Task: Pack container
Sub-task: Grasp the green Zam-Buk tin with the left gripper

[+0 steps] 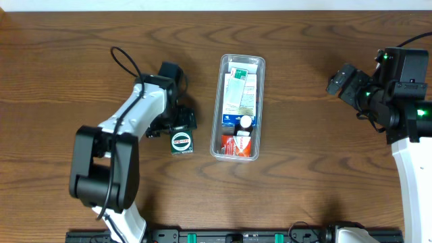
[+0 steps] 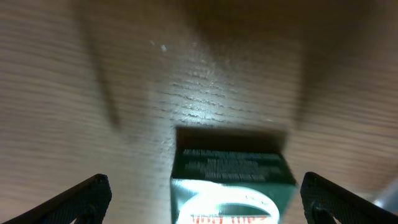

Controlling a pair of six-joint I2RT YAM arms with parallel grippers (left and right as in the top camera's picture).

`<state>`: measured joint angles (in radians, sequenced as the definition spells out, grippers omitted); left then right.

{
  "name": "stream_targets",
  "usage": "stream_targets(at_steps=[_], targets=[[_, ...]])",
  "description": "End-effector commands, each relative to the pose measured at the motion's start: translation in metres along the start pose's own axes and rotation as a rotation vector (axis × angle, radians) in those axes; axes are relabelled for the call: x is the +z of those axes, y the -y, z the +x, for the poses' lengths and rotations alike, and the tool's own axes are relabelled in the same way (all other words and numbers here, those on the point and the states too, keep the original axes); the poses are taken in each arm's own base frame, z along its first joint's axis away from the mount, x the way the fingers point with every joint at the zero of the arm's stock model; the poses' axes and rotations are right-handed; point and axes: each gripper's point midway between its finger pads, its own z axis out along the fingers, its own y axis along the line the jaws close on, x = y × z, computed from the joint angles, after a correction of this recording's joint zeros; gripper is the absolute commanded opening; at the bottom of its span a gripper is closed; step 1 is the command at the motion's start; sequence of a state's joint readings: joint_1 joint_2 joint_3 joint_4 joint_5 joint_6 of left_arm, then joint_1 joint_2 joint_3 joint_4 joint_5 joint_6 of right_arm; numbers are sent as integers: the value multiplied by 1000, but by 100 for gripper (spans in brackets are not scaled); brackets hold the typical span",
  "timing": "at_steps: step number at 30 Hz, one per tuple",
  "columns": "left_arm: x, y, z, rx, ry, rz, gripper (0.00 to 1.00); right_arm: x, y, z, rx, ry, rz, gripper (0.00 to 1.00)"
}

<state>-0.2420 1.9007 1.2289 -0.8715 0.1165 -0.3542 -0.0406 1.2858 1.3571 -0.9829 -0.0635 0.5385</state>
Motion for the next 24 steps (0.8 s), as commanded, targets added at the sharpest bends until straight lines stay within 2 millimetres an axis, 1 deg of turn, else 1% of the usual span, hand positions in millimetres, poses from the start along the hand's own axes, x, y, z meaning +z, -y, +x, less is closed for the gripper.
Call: stream_targets(at_steps=[1, 4, 6, 9, 11, 12, 16, 19, 23, 24], targets=[[15, 4, 11, -6, -46, 2, 98, -1, 0, -2, 10, 4, 1, 99], [21, 3, 17, -7, -64, -7, 99, -1, 0, -2, 10, 4, 1, 99], [22, 3, 19, -5, -70, -10, 93, -1, 0, -2, 10, 5, 1, 99], [23, 3, 20, -5, -70, -10, 71, -1, 0, -2, 10, 5, 1, 99], [23, 3, 20, -4, -70, -10, 58, -1, 0, -2, 10, 4, 1, 99], [22, 3, 20, -3, -69, -10, 57, -1, 0, -2, 10, 4, 1, 99], [16, 2, 21, 22, -64, -7, 57, -1, 0, -2, 10, 4, 1, 99], [-1, 4, 21, 58, -40, 5, 57, -1, 0, -2, 10, 4, 1, 99], [-40, 8, 16, 114, 34, 36, 58, -1, 0, -2, 10, 4, 1, 99], [-55, 10, 15, 133, 71, 51, 58, -1, 0, -2, 10, 4, 1, 99]])
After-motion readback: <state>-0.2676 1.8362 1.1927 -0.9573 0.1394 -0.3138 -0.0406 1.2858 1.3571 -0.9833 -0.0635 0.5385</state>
